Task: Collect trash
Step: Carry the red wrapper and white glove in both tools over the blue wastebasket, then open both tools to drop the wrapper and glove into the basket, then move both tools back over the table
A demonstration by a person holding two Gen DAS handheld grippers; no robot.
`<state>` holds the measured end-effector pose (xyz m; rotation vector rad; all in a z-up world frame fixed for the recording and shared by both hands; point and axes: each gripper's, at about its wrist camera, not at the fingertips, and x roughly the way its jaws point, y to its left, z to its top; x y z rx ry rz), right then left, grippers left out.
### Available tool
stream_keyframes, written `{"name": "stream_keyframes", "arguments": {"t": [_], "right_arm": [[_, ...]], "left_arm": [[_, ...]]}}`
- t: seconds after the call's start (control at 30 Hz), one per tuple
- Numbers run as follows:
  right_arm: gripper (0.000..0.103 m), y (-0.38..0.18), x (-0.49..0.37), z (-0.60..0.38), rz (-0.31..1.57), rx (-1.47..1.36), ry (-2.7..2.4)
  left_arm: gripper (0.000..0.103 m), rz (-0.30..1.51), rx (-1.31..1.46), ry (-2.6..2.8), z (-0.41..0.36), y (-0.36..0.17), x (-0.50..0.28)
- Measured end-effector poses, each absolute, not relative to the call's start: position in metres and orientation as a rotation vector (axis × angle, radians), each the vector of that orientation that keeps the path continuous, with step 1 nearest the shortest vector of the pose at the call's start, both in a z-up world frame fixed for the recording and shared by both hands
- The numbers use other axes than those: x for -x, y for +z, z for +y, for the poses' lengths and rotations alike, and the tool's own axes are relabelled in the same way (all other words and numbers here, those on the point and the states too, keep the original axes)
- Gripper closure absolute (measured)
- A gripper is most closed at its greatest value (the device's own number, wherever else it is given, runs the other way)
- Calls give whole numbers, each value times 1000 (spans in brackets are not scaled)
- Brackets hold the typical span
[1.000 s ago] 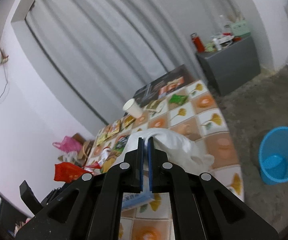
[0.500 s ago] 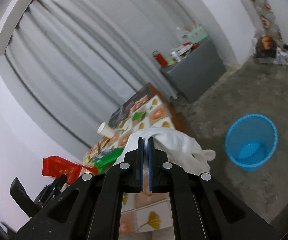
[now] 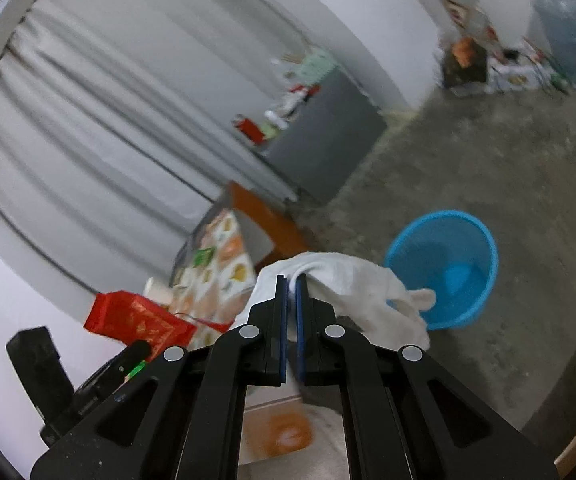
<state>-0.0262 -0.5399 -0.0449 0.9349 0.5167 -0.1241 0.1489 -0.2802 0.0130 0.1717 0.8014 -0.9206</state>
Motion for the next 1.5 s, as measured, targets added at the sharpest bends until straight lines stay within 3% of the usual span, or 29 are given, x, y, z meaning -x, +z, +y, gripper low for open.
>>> {"name": "stream_keyframes", "arguments": {"t": [0.23, 0.63, 0.7, 0.77, 0.8, 1.1, 1.5], "right_arm": [[100, -118, -18, -592, 672, -1043, -164], [96, -204, -85, -649, 817, -1111, -263], [87, -213, -90, -653, 830, -1112, -275], [67, -227, -95, -661, 853, -1152, -264], [65, -235, -98, -665, 860, -1175, -256], [58, -236, -85, -665, 862, -1141, -281], [44, -178, -28, -630, 716, -1094, -222]], "left_arm": [[87, 1126, -149, -1009, -387, -51, -190], [87, 1274, -330, -908, -509, -148, -235], [82, 1277, -342, -916, -514, -159, -236], [70, 1271, -350, -906, -523, -167, -238], [65, 1265, -340, -902, -527, -170, -239], [60, 1235, -304, -922, -532, -161, -232], [55, 1076, -313, -1050, -459, -83, -187]]}}
